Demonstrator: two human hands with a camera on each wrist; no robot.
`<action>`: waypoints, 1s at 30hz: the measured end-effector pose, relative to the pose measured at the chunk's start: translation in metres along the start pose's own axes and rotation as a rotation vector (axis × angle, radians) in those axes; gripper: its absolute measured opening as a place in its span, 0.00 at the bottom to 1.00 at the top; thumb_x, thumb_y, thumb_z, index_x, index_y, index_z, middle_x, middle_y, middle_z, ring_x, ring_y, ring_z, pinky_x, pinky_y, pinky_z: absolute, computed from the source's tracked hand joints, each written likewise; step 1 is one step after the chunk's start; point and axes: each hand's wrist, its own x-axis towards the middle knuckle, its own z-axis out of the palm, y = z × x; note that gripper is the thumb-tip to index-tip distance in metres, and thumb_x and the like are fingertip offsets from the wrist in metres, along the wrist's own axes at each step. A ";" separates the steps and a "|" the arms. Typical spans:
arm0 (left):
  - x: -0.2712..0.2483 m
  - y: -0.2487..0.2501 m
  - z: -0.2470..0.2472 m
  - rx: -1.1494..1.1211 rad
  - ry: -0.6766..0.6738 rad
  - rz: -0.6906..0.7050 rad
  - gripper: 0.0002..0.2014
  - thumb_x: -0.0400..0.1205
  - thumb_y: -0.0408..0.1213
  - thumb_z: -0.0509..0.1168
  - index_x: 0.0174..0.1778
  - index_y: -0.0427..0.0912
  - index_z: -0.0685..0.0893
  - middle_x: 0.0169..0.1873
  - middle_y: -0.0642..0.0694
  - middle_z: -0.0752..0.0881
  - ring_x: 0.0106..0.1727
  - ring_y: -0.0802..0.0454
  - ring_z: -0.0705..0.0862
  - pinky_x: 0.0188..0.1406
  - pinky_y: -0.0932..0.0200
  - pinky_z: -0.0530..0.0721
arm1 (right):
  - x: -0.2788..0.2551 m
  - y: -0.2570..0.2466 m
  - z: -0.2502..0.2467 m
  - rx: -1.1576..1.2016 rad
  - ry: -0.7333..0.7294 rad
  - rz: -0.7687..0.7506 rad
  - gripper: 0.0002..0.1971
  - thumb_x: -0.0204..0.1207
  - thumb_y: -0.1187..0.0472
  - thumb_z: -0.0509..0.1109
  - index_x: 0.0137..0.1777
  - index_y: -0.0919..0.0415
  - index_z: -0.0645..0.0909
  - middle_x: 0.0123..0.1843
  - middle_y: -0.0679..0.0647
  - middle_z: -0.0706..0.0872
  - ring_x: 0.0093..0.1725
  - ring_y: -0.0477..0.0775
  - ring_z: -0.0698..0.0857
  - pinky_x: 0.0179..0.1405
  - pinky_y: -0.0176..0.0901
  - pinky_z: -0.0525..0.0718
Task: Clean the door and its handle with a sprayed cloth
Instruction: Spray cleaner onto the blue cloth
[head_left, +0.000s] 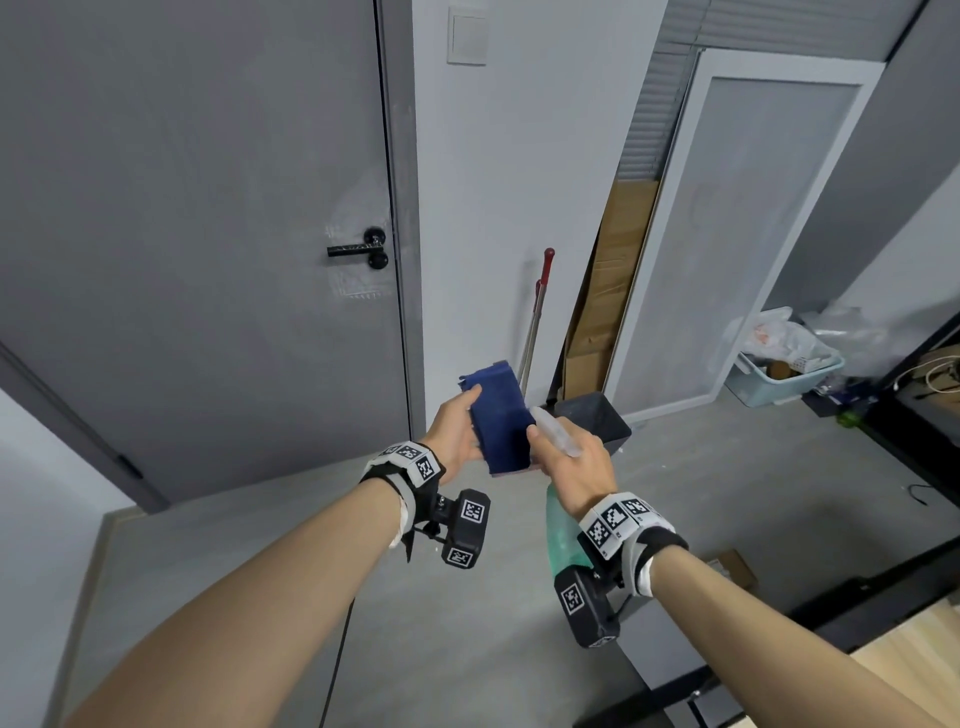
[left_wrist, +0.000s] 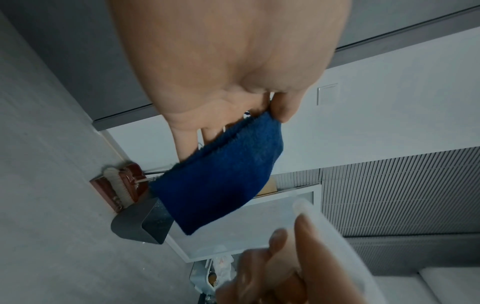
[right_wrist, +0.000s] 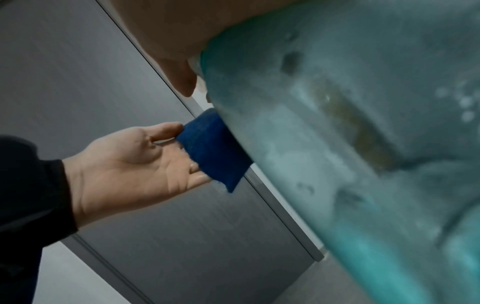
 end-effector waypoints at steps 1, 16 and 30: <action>0.001 0.001 -0.001 -0.017 0.005 0.002 0.24 0.89 0.53 0.56 0.77 0.42 0.75 0.69 0.37 0.84 0.64 0.39 0.84 0.50 0.48 0.85 | -0.002 0.003 -0.001 0.023 -0.008 0.002 0.19 0.79 0.38 0.62 0.51 0.54 0.83 0.44 0.51 0.89 0.44 0.57 0.88 0.53 0.63 0.86; -0.009 0.013 0.005 -0.116 0.074 0.037 0.27 0.88 0.58 0.57 0.77 0.45 0.75 0.67 0.40 0.86 0.66 0.37 0.86 0.51 0.40 0.89 | -0.020 0.025 0.001 -0.120 -0.138 -0.085 0.17 0.77 0.34 0.59 0.48 0.44 0.80 0.40 0.50 0.88 0.42 0.59 0.87 0.48 0.58 0.86; -0.019 -0.002 0.039 -0.013 0.032 0.020 0.25 0.89 0.56 0.55 0.77 0.46 0.74 0.69 0.43 0.83 0.67 0.40 0.84 0.45 0.46 0.87 | -0.027 0.042 -0.056 -0.223 -0.153 -0.052 0.14 0.83 0.41 0.61 0.43 0.46 0.80 0.38 0.44 0.86 0.44 0.56 0.86 0.46 0.50 0.79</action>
